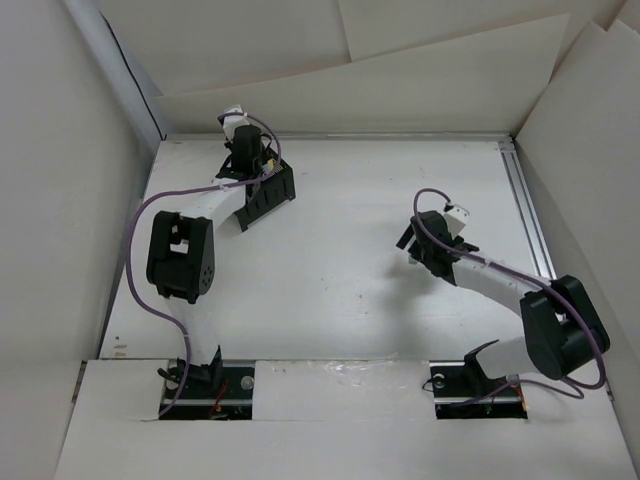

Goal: Sort the stationery into containers
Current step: Place the pen in the storage box, then pick up the pen from the center of the board.

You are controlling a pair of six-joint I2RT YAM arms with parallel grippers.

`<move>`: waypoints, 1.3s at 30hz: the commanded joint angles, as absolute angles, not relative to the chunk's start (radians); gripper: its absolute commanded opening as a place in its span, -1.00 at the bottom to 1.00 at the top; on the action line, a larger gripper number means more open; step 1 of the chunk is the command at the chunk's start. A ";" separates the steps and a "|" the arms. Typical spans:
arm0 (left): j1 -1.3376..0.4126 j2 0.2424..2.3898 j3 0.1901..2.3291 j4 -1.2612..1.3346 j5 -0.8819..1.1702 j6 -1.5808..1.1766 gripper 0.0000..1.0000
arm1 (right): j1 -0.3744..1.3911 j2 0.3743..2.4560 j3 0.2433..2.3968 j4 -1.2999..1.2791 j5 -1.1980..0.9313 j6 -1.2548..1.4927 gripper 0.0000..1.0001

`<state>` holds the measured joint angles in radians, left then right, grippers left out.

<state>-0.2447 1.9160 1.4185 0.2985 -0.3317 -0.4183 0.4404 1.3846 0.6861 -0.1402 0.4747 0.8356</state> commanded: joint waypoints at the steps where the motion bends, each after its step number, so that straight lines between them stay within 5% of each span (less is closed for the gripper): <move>1: -0.241 1.917 1.405 0.360 -0.350 -0.394 -0.87 | 0.430 1.388 0.730 -0.106 0.471 0.848 0.76; 7: -0.241 1.917 1.414 0.351 -0.341 -0.394 -0.35 | 0.408 1.456 0.770 -0.106 0.424 0.857 0.21; 13: -0.241 1.885 1.404 0.360 -0.341 -0.403 -0.01 | 0.399 1.497 0.792 -0.106 0.361 0.867 0.18; 14: -0.241 1.875 1.404 0.350 -0.341 -0.403 0.02 | 0.399 1.508 0.802 -0.097 0.360 0.867 0.34; 18: -0.241 1.826 1.404 0.362 -0.307 -0.451 0.04 | 0.399 1.517 0.802 -0.097 0.348 0.888 0.58; 23: -0.250 1.752 1.404 0.382 -0.265 -0.491 0.01 | 0.399 1.526 0.822 -0.115 0.339 0.899 0.58; 31: -0.337 1.608 1.304 0.486 -0.235 -0.557 -0.07 | 0.408 1.536 0.834 -0.138 0.305 0.899 0.20; 39: -0.423 1.493 1.184 0.577 -0.175 -0.630 -0.09 | 0.408 1.517 0.825 -0.184 0.324 0.919 0.15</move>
